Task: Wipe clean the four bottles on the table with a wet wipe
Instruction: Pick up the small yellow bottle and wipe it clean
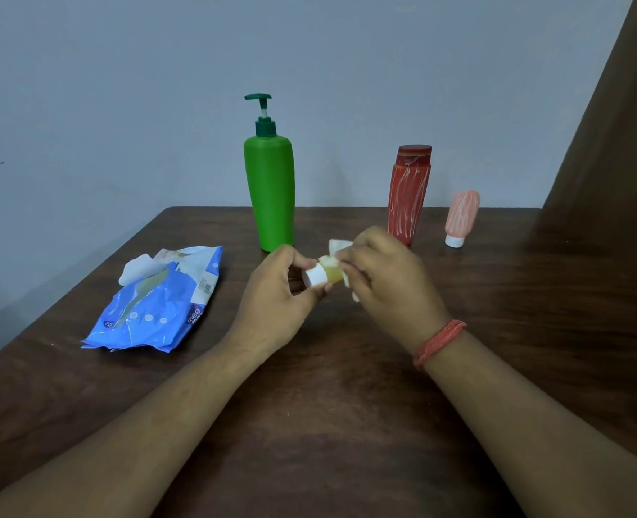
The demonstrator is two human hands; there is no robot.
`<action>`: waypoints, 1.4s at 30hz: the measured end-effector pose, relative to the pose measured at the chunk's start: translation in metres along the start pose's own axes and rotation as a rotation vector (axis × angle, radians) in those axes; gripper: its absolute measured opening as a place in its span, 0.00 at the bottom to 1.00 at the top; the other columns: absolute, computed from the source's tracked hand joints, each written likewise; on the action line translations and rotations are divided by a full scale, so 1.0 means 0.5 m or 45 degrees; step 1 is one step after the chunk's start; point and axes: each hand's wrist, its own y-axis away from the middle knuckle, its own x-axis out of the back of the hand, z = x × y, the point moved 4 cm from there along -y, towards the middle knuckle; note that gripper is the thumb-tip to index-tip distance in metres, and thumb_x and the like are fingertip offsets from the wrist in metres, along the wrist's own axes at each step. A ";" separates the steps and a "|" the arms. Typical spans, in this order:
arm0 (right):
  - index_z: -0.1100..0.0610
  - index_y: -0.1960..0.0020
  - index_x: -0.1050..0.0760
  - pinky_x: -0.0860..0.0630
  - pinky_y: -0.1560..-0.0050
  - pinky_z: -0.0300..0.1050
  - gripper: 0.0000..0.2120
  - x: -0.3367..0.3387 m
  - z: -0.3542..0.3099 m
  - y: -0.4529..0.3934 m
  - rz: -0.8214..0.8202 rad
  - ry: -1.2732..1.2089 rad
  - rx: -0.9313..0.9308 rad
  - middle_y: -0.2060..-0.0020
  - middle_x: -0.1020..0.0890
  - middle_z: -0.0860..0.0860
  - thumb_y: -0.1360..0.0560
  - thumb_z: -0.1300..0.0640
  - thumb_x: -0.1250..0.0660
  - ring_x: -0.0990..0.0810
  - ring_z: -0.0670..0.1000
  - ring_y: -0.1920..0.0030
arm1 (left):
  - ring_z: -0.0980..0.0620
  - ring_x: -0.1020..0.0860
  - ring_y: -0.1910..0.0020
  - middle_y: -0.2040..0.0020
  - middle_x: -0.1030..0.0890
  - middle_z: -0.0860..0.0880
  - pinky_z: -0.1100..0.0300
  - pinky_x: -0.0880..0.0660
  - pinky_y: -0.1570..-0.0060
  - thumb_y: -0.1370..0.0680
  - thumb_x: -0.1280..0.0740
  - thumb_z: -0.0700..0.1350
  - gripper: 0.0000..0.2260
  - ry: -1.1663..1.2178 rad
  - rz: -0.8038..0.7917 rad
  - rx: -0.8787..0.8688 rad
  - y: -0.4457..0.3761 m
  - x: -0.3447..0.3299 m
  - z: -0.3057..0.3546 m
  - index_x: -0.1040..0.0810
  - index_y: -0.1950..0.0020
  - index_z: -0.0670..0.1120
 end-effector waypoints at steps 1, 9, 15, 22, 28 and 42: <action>0.60 0.46 0.18 0.24 0.57 0.42 0.07 -0.007 -0.010 0.000 -0.035 0.008 0.075 0.53 0.22 0.53 0.25 0.63 0.29 0.23 0.50 0.55 | 0.58 0.16 0.53 0.51 0.16 0.54 0.66 0.21 0.54 0.28 0.21 0.41 0.13 -0.004 -0.002 -0.004 0.000 0.000 0.000 0.23 0.50 0.48; 0.59 0.45 0.17 0.35 0.55 0.30 0.08 0.015 0.095 0.001 0.160 -0.093 -0.382 0.51 0.22 0.52 0.23 0.62 0.31 0.24 0.49 0.53 | 0.58 0.18 0.51 0.50 0.17 0.56 0.62 0.22 0.52 0.26 0.22 0.43 0.12 0.054 0.013 0.079 -0.008 0.008 -0.017 0.23 0.52 0.57; 0.58 0.46 0.17 0.33 0.56 0.29 0.07 0.004 0.062 -0.001 0.149 -0.152 -0.239 0.53 0.23 0.50 0.23 0.62 0.30 0.25 0.46 0.54 | 0.54 0.17 0.50 0.52 0.16 0.55 0.49 0.20 0.46 0.27 0.22 0.45 0.14 0.137 -0.038 0.131 -0.009 0.008 -0.028 0.22 0.53 0.63; 0.60 0.46 0.18 0.25 0.56 0.43 0.07 0.013 0.041 0.001 0.181 -0.058 -0.148 0.53 0.22 0.53 0.24 0.63 0.29 0.26 0.46 0.55 | 0.52 0.17 0.53 0.55 0.16 0.54 0.50 0.18 0.49 0.27 0.22 0.46 0.13 0.169 -0.049 0.146 -0.005 -0.003 -0.023 0.22 0.54 0.62; 0.60 0.47 0.18 0.23 0.55 0.44 0.07 0.009 0.023 -0.003 0.126 -0.049 -0.055 0.53 0.21 0.54 0.24 0.63 0.29 0.21 0.51 0.54 | 0.53 0.16 0.55 0.57 0.15 0.53 0.56 0.20 0.53 0.27 0.22 0.43 0.09 0.339 -0.029 0.195 -0.005 -0.006 -0.028 0.21 0.53 0.52; 0.60 0.45 0.18 0.23 0.53 0.43 0.08 -0.005 -0.006 0.003 0.060 -0.070 0.052 0.51 0.21 0.54 0.23 0.63 0.30 0.20 0.52 0.54 | 0.43 0.14 0.52 0.54 0.14 0.41 0.51 0.17 0.51 0.27 0.26 0.39 0.09 0.929 -0.038 0.369 -0.004 -0.020 -0.036 0.24 0.52 0.38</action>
